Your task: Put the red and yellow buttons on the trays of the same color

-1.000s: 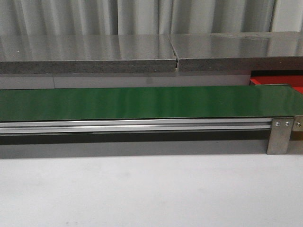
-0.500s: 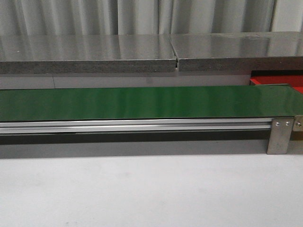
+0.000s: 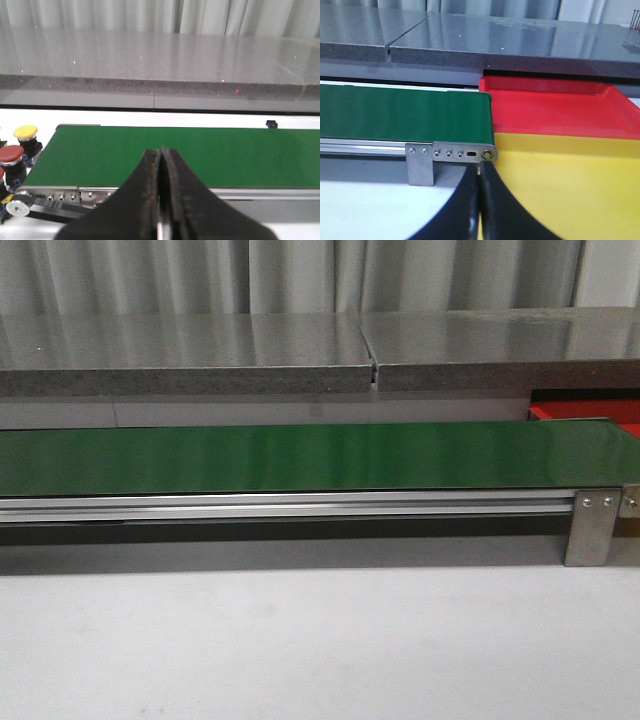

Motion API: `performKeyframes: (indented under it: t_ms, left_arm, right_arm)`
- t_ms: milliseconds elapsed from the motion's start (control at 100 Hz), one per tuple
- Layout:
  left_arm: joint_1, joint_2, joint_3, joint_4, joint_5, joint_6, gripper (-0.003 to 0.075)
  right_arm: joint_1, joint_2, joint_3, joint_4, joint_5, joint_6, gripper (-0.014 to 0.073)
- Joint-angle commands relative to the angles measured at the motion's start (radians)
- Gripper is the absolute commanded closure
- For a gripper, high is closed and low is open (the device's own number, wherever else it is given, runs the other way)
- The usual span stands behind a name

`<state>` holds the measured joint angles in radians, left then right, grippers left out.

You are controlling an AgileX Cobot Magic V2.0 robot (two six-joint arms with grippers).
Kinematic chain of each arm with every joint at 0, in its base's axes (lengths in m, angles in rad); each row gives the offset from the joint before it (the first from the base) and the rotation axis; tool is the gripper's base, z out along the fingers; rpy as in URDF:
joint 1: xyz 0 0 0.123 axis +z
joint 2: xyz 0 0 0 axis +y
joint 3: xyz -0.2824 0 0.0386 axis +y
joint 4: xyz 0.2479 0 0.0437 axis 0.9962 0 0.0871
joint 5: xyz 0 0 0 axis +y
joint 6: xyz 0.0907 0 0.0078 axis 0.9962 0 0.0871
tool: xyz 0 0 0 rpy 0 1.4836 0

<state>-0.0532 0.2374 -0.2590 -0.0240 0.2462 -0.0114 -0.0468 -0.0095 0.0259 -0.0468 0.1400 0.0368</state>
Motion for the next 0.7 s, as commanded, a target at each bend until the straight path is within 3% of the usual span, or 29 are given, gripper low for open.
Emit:
performKeyframes:
  t_ms: [0, 290, 380, 530, 600, 690]
  left_arm:
    - [-0.001, 0.105, -0.11, 0.002, 0.037, -0.01, 0.0739]
    - [-0.001, 0.352, -0.24, 0.006, 0.096, -0.01, 0.0712]
    - [-0.001, 0.397, -0.262, 0.006, 0.094, -0.01, 0.0588]
    - [-0.001, 0.44, -0.278, 0.006, 0.077, -0.01, 0.0223]
    - [-0.001, 0.454, -0.293, 0.006, 0.079, -0.01, 0.0153]
    - [-0.001, 0.481, -0.318, 0.006, 0.083, -0.01, 0.0156]
  right_arm:
    - [-0.007, -0.015, -0.009, -0.012, -0.078, -0.003, 0.066]
    - [-0.007, -0.015, -0.009, -0.012, -0.078, -0.003, 0.066]
    - [-0.007, -0.015, -0.009, -0.012, -0.078, -0.003, 0.066]
    - [-0.007, -0.015, -0.009, -0.012, -0.078, -0.003, 0.066]
    - [-0.007, -0.015, -0.009, -0.012, -0.078, -0.003, 0.066]
    - [-0.007, -0.015, -0.009, -0.012, -0.078, -0.003, 0.066]
